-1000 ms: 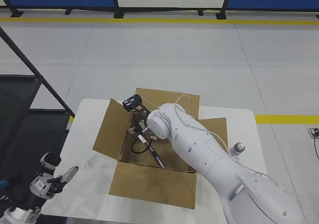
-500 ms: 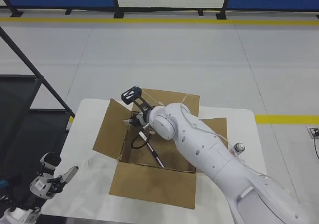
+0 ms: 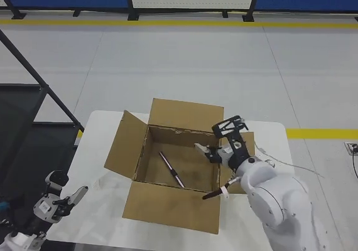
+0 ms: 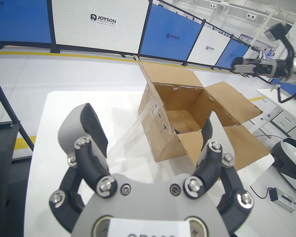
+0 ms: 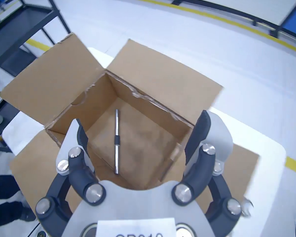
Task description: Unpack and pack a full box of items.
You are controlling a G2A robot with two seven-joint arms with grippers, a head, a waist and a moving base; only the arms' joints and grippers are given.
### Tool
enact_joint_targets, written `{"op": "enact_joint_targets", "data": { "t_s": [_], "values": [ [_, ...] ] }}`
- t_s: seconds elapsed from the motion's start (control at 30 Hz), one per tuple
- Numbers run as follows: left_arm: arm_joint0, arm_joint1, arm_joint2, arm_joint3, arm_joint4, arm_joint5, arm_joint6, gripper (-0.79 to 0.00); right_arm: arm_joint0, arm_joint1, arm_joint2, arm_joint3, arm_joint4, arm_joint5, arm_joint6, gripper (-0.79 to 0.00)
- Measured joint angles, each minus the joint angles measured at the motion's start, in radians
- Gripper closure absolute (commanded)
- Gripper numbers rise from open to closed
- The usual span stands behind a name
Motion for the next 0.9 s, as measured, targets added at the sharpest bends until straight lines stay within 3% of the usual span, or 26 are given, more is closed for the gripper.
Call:
{"op": "enact_joint_targets", "data": {
  "t_s": [0.1, 0.23, 0.43, 0.67, 0.9],
  "values": [
    [0.000, 0.000, 0.000, 0.000, 0.000, 0.000, 0.000, -0.785, -0.135, 0.014, 0.152, -0.106, -0.020, 0.028, 0.023, -0.785],
    [0.000, 0.000, 0.000, 0.000, 0.000, 0.000, 0.000, -0.785, -0.250, 0.026, 0.338, -0.141, 0.026, 0.023, 0.046, -0.785],
    [0.000, 0.000, 0.000, 0.000, 0.000, 0.000, 0.000, -0.785, -0.361, 0.043, 0.549, -0.063, 0.196, -0.132, 0.095, -0.785],
    [0.000, 0.000, 0.000, 0.000, 0.000, 0.000, 0.000, -0.785, -0.369, 0.055, 0.513, 0.044, 0.181, -0.194, 0.144, -0.785],
    [0.000, 0.000, 0.000, 0.000, 0.000, 0.000, 0.000, -0.785, -0.288, 0.059, 0.410, 0.213, 0.154, -0.185, 0.118, -0.785]
  ]
}}
